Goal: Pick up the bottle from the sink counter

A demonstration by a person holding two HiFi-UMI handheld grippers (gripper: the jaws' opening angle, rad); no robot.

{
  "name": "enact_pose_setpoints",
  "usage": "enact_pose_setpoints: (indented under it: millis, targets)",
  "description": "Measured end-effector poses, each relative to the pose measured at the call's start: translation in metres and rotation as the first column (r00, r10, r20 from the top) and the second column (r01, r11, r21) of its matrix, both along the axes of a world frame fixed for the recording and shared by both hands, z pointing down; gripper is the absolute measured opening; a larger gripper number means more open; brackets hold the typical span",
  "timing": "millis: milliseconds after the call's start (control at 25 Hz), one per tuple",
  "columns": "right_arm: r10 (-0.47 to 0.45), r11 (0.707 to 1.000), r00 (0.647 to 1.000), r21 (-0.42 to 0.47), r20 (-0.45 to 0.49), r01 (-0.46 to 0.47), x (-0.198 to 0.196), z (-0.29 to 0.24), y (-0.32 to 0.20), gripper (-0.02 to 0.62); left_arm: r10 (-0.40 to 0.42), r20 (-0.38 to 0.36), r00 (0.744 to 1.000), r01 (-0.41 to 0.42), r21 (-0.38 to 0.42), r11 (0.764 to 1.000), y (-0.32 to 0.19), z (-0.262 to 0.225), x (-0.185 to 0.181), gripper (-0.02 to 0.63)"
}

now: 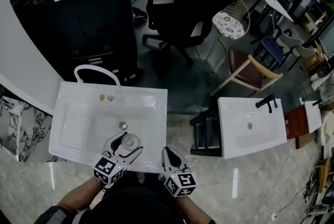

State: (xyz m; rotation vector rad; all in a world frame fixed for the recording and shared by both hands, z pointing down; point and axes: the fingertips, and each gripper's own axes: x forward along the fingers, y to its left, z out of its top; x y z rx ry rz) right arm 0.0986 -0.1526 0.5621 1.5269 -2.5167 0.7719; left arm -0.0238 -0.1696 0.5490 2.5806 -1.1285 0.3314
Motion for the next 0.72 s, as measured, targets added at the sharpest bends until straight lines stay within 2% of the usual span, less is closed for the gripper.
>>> enact_pose_setpoints:
  millis: [240, 440, 720]
  targets:
    - [-0.004, 1.000, 1.000, 0.016, -0.006, 0.004, 0.000, -0.007, 0.006, 0.008, 0.014, 0.007, 1.000, -0.014, 0.005, 1.000, 0.018, -0.024, 0.000, 0.334]
    - [-0.019, 0.999, 0.999, 0.039, -0.033, 0.020, -0.004, -0.011, 0.009, 0.008, 0.013, -0.006, 1.000, -0.013, 0.038, 0.999, 0.028, -0.023, -0.003, 0.334]
    - [-0.033, 0.997, 0.999, 0.063, -0.030, 0.035, -0.008, -0.019, 0.008, 0.008, 0.029, -0.025, 0.999, -0.028, 0.034, 0.999, 0.042, -0.029, -0.001, 0.334]
